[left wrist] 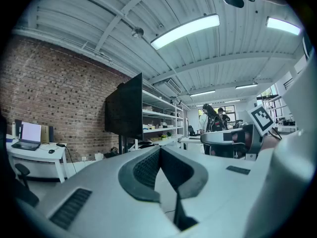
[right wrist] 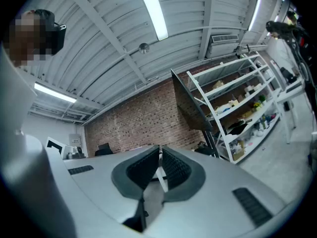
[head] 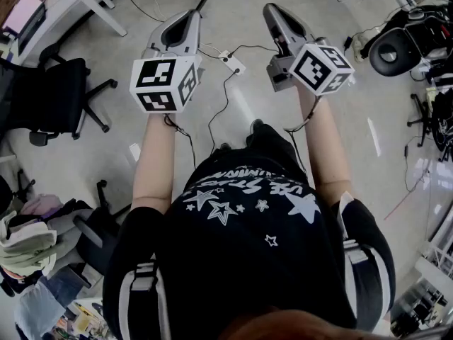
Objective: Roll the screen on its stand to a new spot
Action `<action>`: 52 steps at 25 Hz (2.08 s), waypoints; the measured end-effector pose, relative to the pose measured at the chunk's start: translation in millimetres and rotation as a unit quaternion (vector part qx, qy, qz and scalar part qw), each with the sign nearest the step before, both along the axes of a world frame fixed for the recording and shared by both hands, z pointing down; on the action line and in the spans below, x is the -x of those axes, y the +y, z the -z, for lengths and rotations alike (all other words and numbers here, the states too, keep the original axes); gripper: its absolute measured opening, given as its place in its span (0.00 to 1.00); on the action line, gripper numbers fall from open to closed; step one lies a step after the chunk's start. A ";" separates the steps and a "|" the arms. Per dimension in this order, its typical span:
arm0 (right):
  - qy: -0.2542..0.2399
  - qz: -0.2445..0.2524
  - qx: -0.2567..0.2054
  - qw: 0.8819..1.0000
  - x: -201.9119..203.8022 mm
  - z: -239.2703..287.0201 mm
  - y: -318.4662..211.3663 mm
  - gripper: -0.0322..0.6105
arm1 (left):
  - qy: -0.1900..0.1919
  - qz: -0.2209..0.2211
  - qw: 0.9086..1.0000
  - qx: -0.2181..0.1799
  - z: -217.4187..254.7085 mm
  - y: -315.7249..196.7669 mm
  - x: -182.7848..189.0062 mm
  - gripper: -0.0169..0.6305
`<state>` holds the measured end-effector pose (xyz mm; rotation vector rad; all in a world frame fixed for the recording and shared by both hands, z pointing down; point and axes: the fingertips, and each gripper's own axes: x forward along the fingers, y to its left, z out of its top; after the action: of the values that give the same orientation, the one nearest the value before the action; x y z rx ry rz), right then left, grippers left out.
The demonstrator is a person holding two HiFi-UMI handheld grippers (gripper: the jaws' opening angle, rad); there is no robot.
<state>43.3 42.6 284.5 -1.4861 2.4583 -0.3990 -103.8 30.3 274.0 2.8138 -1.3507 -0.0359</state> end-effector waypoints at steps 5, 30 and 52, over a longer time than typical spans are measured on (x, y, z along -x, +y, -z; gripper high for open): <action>0.009 0.001 0.001 1.000 -6.9 -13.3 -31.0 0.06 | 0.001 0.013 1.000 -0.004 -3.5 -20.1 -3.8 0.04; 0.047 0.087 -0.002 0.995 -129.6 -24.8 -254.4 0.18 | -0.009 0.100 0.995 0.005 2.6 -215.5 -123.5 0.04; 0.096 0.038 0.004 0.995 -127.1 -28.3 -402.4 0.33 | 0.014 0.139 0.990 -0.013 4.0 -335.1 -94.0 0.04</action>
<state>170.4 -359.9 312.8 -1.5012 2.6717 -0.2908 -9.8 -304.8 270.0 2.6101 -1.7353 -0.0955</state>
